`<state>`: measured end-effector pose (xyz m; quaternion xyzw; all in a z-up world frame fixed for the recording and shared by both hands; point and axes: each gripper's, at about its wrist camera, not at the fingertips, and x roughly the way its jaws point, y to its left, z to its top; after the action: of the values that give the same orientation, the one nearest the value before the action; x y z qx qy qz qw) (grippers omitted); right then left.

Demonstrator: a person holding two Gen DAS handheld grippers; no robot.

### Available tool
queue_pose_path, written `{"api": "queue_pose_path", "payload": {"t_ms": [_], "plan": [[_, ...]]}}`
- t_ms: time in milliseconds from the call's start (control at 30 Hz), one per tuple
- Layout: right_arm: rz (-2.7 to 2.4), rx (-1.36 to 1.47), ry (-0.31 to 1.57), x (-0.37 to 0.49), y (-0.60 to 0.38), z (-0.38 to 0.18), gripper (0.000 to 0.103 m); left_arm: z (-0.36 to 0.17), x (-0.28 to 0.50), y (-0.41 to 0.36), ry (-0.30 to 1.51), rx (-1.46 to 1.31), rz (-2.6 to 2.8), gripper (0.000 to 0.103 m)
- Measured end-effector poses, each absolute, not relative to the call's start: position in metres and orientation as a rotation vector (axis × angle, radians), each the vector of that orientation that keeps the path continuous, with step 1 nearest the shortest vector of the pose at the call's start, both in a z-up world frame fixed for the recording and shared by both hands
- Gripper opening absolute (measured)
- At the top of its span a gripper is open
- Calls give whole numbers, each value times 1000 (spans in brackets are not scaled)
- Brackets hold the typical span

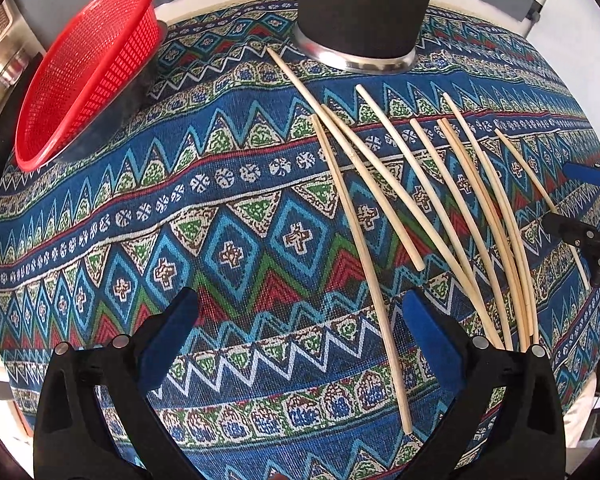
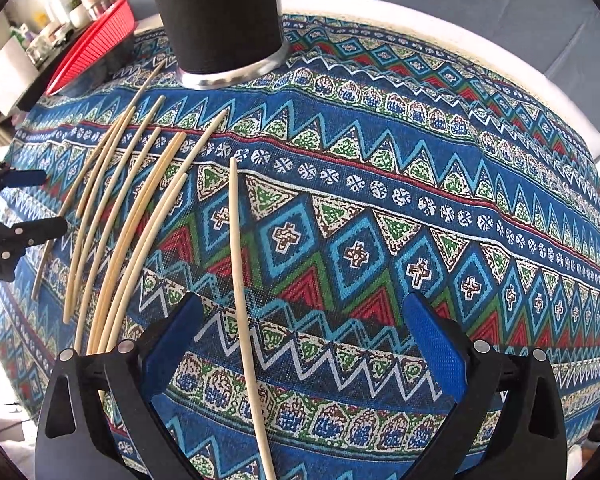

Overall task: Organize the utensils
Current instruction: 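Lower left tool to a lone chopstick while right tool lowers to another chopstick, then close left tool on its chopstick while right tool closes on its chopstick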

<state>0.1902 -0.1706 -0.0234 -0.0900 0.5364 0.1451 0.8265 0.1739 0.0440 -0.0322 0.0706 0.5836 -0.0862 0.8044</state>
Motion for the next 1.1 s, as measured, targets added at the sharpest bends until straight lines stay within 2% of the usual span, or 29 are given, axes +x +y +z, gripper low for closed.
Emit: {"api": "queue_pose_path", "payload": {"t_ms": [233, 300, 333, 367, 400, 433, 467, 500, 533, 600, 667, 733, 1100], "plan": [[359, -234, 1145, 196, -169, -21, 95, -30, 179, 45, 1202, 151, -192, 99], [366, -241, 1149, 196, -167, -20, 89, -30, 172, 44, 1182, 153, -197, 99], [382, -251, 1140, 195, -167, -17, 74, -30, 172, 45, 1175, 154, -199, 98], [399, -260, 1131, 199, -167, -12, 54, -29, 171, 45, 1169, 156, -206, 93], [408, -264, 1130, 200, -168, -8, 45, -25, 169, 47, 1161, 158, -216, 83], [414, -265, 1129, 201, -171, -6, 24, -23, 168, 46, 1154, 162, -225, 77], [420, -266, 1125, 201, -174, -5, 15, -20, 168, 46, 1148, 167, -238, 63], [422, -265, 1122, 202, -177, -5, 14, -18, 169, 47, 1144, 175, -251, 50], [429, -264, 1122, 202, -179, -5, 10, -18, 168, 48, 1144, 173, -250, 45], [440, -243, 1120, 203, -184, -6, 8, -14, 173, 55, 1150, 161, -241, 15], [450, -214, 1106, 201, -189, -6, 8, -13, 176, 65, 1153, 128, -237, 5], [459, -176, 1096, 200, -195, -5, 4, -13, 173, 73, 1146, 112, -229, 5], [472, -76, 928, 187, -230, 33, 4, 6, 158, 104, 1072, 118, -160, 5]]}}
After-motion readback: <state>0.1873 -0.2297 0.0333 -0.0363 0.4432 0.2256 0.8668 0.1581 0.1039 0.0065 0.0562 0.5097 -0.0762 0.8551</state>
